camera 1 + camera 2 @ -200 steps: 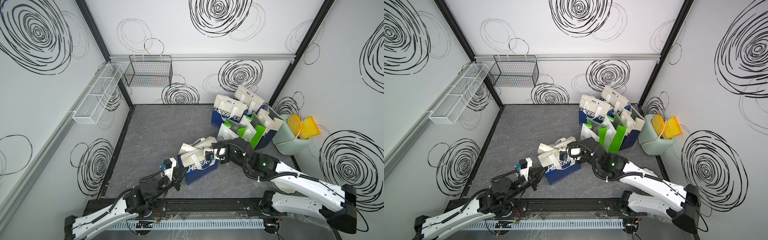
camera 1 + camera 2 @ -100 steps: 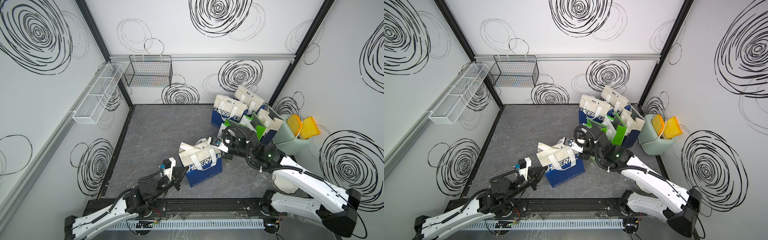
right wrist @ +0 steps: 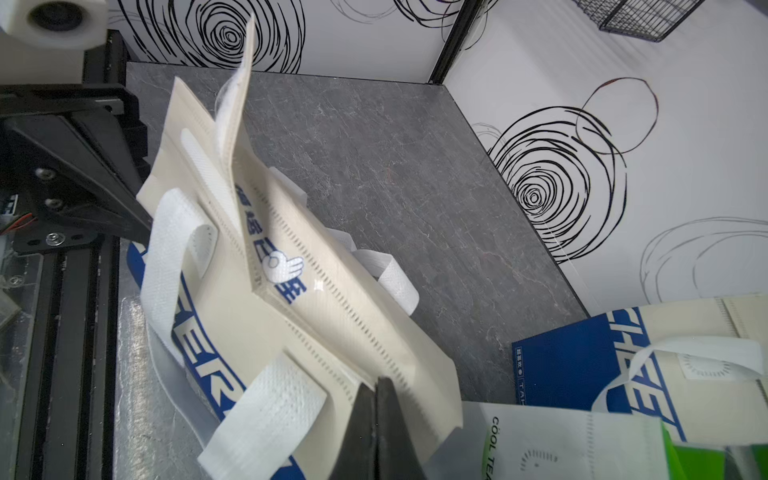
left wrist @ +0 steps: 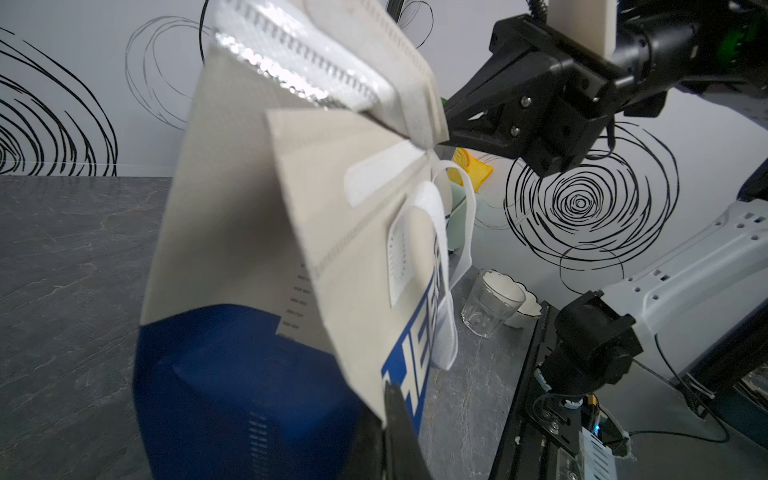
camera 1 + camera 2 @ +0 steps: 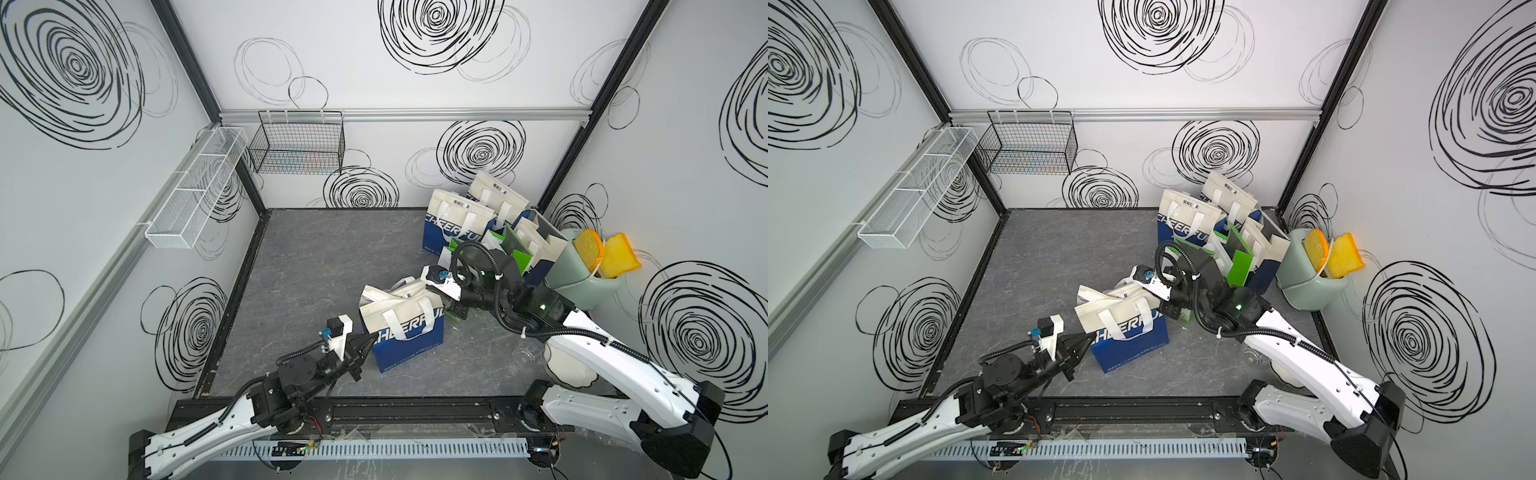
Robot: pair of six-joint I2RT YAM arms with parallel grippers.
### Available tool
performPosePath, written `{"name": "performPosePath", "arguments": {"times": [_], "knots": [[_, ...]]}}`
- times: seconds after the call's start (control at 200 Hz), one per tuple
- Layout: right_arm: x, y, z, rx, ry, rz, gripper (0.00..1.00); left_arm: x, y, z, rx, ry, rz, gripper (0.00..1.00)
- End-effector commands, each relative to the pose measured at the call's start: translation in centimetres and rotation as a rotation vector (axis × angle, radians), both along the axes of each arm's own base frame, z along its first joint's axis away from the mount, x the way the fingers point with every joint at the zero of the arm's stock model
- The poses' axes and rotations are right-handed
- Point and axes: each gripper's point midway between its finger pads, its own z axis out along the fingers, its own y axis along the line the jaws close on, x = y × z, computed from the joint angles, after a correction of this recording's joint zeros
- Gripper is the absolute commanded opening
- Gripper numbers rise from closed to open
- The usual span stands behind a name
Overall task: Open the takeout bag
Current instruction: Open the takeout bag at the center of the board.
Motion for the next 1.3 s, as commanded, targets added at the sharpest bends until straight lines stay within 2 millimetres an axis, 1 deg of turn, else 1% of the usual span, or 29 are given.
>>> {"name": "performPosePath", "arguments": {"times": [0.0, 0.17, 0.26, 0.435, 0.58, 0.69, 0.765, 0.855, 0.915, 0.98, 1.065, 1.08, 1.1, 1.131, 1.186, 1.201, 1.226, 1.256, 1.296], "knots": [[3.1, -1.9, 9.0, 0.221, -0.222, -0.165, 0.0, -0.5, -0.4, -0.5, 0.022, 0.023, -0.036, 0.0], [4.6, -2.3, 10.1, 0.289, -0.185, -0.234, 0.0, -0.3, -0.5, -1.2, 0.055, 0.041, -0.031, 0.0], [5.1, -2.3, 10.0, 0.311, -0.156, -0.25, 0.0, -0.3, -0.5, -1.3, 0.067, 0.045, -0.032, 0.0], [5.7, -2.6, 11.0, 0.37, -0.129, -0.27, 0.0, -0.2, -0.4, -1.6, 0.078, 0.05, -0.022, 0.0], [6.3, -2.9, 11.7, 0.387, -0.126, -0.279, 0.0, -0.1, -0.2, -1.8, 0.084, 0.053, -0.009, 0.0], [6.5, -3.0, 12.4, 0.408, -0.127, -0.284, 0.0, -0.1, -0.3, -1.9, 0.091, 0.055, -0.013, 0.0], [6.6, -2.8, 12.6, 0.41, -0.128, -0.284, 0.0, -0.1, -0.3, -1.9, 0.095, 0.056, -0.008, 0.0], [6.5, -2.5, 12.4, 0.401, -0.131, -0.261, 0.0, 0.0, -0.2, -1.9, 0.094, 0.055, -0.005, 0.0], [5.8, -2.0, 11.9, 0.38, -0.14, -0.204, 0.0, 0.0, -0.1, -1.7, 0.087, 0.051, -0.004, 0.0], [5.3, -2.1, 11.7, 0.358, -0.186, -0.174, 0.0, 0.0, -0.1, -1.5, 0.078, 0.046, 0.0, 0.0], [3.6, -1.8, 11.6, 0.314, -0.272, -0.065, 0.0, 0.0, 0.0, -1.3, 0.071, 0.044, 0.003, 0.0], [3.2, -1.8, 11.6, 0.312, -0.281, -0.05, 0.03, 0.0, 0.0, -1.3, 0.07, 0.044, 0.005, 0.0], [2.8, -1.7, 11.6, 0.309, -0.287, -0.03, 0.1, 0.1, 0.0, -1.3, 0.071, 0.046, 0.006, 0.0], [1.8, -1.4, 11.6, 0.295, -0.301, 0.022, 0.24, 0.1, 0.0, -1.4, 0.073, 0.048, 0.009, 0.0], [-0.8, -0.6, 10.7, 0.233, -0.329, 0.157, 0.48, 0.1, 0.1, -1.4, 0.075, 0.048, 0.011, 0.0], [-1.4, -0.3, 10.3, 0.216, -0.331, 0.191, 0.52, 0.1, 0.1, -1.4, 0.074, 0.048, 0.012, 0.0], [-2.5, 0.1, 9.7, 0.187, -0.338, 0.242, 0.56, 0.1, 0.1, -1.4, 0.074, 0.049, 0.011, 0.0], [-3.6, 0.5, 8.9, 0.152, -0.343, 0.29, 0.58, 0.1, 0.1, -1.4, 0.073, 0.049, 0.012, 0.0], [-4.2, 0.8, 8.0, 0.113, -0.35, 0.318, 0.6, 0.2, 0.1, -1.3, 0.07, 0.046, 0.014, 0.0]]}}
